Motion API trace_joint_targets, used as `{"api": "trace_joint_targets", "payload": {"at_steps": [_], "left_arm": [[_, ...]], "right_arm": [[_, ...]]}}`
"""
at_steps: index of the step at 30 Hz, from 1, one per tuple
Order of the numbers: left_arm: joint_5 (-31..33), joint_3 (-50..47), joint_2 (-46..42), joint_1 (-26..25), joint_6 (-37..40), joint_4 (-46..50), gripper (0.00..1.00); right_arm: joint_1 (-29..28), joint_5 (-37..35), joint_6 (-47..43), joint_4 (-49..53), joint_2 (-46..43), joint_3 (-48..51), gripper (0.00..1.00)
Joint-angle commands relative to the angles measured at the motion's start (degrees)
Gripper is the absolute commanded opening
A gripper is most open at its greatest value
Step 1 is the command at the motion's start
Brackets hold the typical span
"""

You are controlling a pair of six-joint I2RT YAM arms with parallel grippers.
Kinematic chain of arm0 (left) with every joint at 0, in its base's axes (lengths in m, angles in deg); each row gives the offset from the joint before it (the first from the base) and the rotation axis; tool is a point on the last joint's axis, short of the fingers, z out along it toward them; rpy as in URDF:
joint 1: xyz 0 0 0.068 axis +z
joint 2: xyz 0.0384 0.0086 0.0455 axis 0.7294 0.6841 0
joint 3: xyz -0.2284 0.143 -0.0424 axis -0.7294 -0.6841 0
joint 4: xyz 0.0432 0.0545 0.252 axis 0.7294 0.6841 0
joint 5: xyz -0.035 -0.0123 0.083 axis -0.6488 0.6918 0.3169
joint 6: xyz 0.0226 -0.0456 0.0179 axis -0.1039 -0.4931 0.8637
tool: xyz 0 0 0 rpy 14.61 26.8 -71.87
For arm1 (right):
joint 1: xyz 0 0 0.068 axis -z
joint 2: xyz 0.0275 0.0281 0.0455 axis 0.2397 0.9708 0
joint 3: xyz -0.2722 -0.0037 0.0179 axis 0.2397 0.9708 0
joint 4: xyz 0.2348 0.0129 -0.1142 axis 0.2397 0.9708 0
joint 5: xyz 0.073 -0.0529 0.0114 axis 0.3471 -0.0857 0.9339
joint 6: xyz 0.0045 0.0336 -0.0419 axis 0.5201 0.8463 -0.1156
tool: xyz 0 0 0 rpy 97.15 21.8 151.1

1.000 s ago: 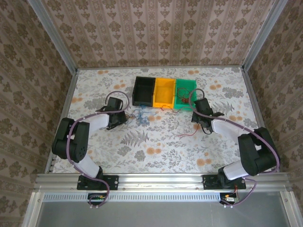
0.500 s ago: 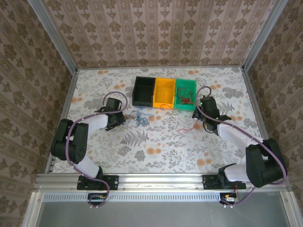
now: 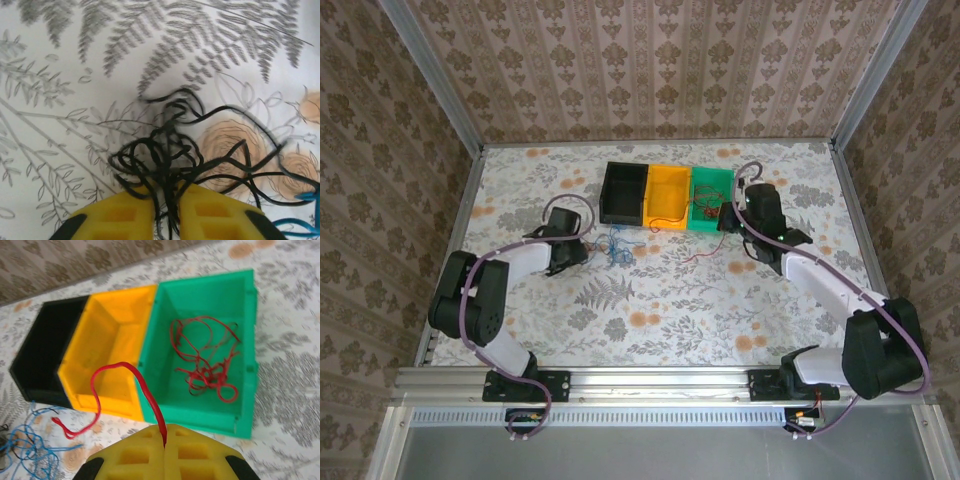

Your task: Untangle the cables

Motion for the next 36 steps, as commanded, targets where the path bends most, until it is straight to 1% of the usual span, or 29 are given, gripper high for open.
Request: {"api": "trace_joint_targets", "payload": {"at_steps": [1, 2, 4, 5, 8, 11, 13, 16, 18, 21, 24, 26, 31, 34, 36], "left_arm": [[-4.26, 1.03, -0.13, -0.64, 2.62, 0.95, 0.41], [-4.70, 1.02, -0.84, -0.56, 2.72, 0.58, 0.51], [-5.41, 1.02, -2.45, -0.45, 2.56, 0.04, 0.61], [-5.80, 1.10, -3.45, -0.32, 2.46, -0.21, 0.63], [-6.65, 1.20, -6.72, 0.06, 2.68, -0.88, 0.70], [-6.45, 2.35, -9.42, 0.86, 4.08, 0.77, 0.76], [-6.49, 3.10, -10.94, 1.60, 4.90, 2.32, 0.77], [-7.67, 3.17, -13.85, 2.19, 6.90, 1.63, 0.77], [-10.32, 2.79, -16.13, 2.34, 8.23, -1.06, 0.77], [-17.34, 3.12, -18.06, 2.70, 9.33, -5.93, 0.78], [-22.97, 5.97, -16.61, 2.72, 9.28, -7.08, 0.78], [-25.63, 7.85, -15.01, 2.51, 8.94, -7.47, 0.78], [-27.75, 9.34, -12.57, 2.32, 8.12, -10.82, 0.79], [-31.50, 10.64, -10.28, 1.81, 7.01, -12.46, 0.80], [-32.49, 11.15, -8.97, 0.70, 6.64, -12.64, 0.81]], "right_arm": [[-1.64, 1.20, -4.51, 1.93, 2.33, -3.76, 0.00], [-2.09, 0.63, -5.01, 2.50, 3.13, -4.39, 0.00], [-2.66, 0.22, -5.69, 2.76, 3.69, -5.26, 0.00], [-2.91, -0.06, -5.76, 2.67, 5.45, -5.69, 0.00], [-3.70, -0.09, -6.92, 3.00, 7.03, -7.15, 0.00], [-4.74, -0.30, -8.55, 4.46, 8.56, -9.09, 0.00], [-5.29, -0.37, -9.44, 4.97, 9.33, -9.82, 0.00], [-5.72, 0.67, -10.11, 4.44, 9.74, -9.83, 0.00], [-5.75, 2.11, -10.28, 4.21, 10.05, -9.90, 0.00], [-6.40, 3.44, -10.70, 4.23, 10.49, -9.92, 0.00], [-7.62, 5.07, -11.58, 4.14, 11.02, -10.10, 0.00], [-8.24, 7.68, -11.90, 3.31, 11.03, -9.92, 0.00], [-9.04, 12.77, -12.12, 2.47, 10.76, -10.09, 0.00], [-9.09, 13.76, -11.48, 2.28, 10.77, -10.36, 0.00], [-9.09, 13.79, -10.92, 2.04, 10.93, -10.60, 0.00]]}}
